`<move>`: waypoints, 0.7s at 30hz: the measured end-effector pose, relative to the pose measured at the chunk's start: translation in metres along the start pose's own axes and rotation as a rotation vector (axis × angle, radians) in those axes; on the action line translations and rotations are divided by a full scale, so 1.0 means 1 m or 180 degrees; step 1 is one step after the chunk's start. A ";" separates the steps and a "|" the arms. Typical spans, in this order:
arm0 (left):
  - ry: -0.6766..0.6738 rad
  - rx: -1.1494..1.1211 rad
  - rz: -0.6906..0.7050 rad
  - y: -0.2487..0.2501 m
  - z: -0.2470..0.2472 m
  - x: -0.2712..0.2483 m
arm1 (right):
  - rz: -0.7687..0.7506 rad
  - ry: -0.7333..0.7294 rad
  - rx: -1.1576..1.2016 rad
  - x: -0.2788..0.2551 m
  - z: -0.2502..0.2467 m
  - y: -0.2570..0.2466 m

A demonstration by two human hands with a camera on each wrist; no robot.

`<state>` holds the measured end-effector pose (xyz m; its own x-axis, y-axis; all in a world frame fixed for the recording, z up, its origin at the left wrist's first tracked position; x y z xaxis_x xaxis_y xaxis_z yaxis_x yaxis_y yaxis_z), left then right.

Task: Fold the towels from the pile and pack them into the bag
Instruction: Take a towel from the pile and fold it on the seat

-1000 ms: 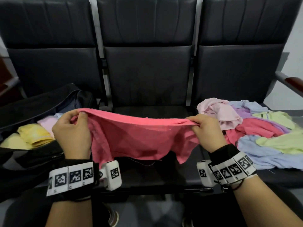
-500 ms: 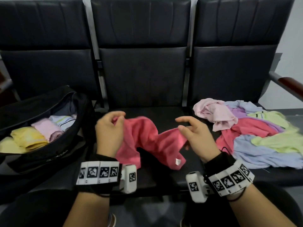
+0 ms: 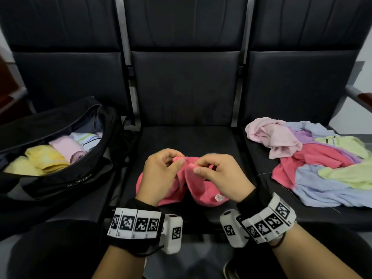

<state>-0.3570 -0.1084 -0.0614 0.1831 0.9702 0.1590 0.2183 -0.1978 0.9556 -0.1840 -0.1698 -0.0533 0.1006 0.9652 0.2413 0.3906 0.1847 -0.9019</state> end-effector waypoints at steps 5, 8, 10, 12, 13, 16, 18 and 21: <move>-0.0200 -0.0184 -0.0032 0.009 -0.001 -0.006 | -0.0458 0.0121 -0.0245 0.005 0.006 -0.009; -0.0382 -0.0141 -0.0058 0.011 -0.004 -0.006 | -0.0550 0.0161 -0.0454 0.006 0.008 -0.007; -0.0534 -0.0038 0.0026 0.014 -0.006 -0.006 | -0.0584 0.0170 -0.0596 0.007 0.008 -0.006; -0.0686 0.0103 0.0141 0.018 -0.007 -0.007 | -0.0622 0.0169 -0.0657 0.007 0.010 -0.005; -0.0744 0.0169 0.0199 0.019 -0.008 -0.008 | -0.0625 0.0171 -0.0670 0.007 0.011 -0.005; -0.0785 0.0403 0.0410 0.021 -0.009 -0.011 | -0.0474 0.0164 -0.0653 0.007 0.012 -0.004; -0.0791 0.0494 0.0505 0.022 -0.009 -0.013 | -0.0352 0.0208 -0.0641 0.007 0.012 -0.005; -0.0800 0.0506 0.0532 0.022 -0.008 -0.014 | -0.0330 0.0264 -0.0828 0.007 0.014 -0.007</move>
<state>-0.3629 -0.1254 -0.0411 0.4552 0.8615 0.2252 0.3084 -0.3898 0.8677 -0.1990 -0.1618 -0.0503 0.1180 0.9233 0.3654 0.6231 0.2177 -0.7512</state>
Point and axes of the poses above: each hand's wrist, its own x-axis towards the middle knuckle, its own z-axis out of the palm, y = z × x, the point moved 2 cm from there along x, towards the middle knuckle, and after that the axes turned 5 degrees about y, right-handed, at the moved point
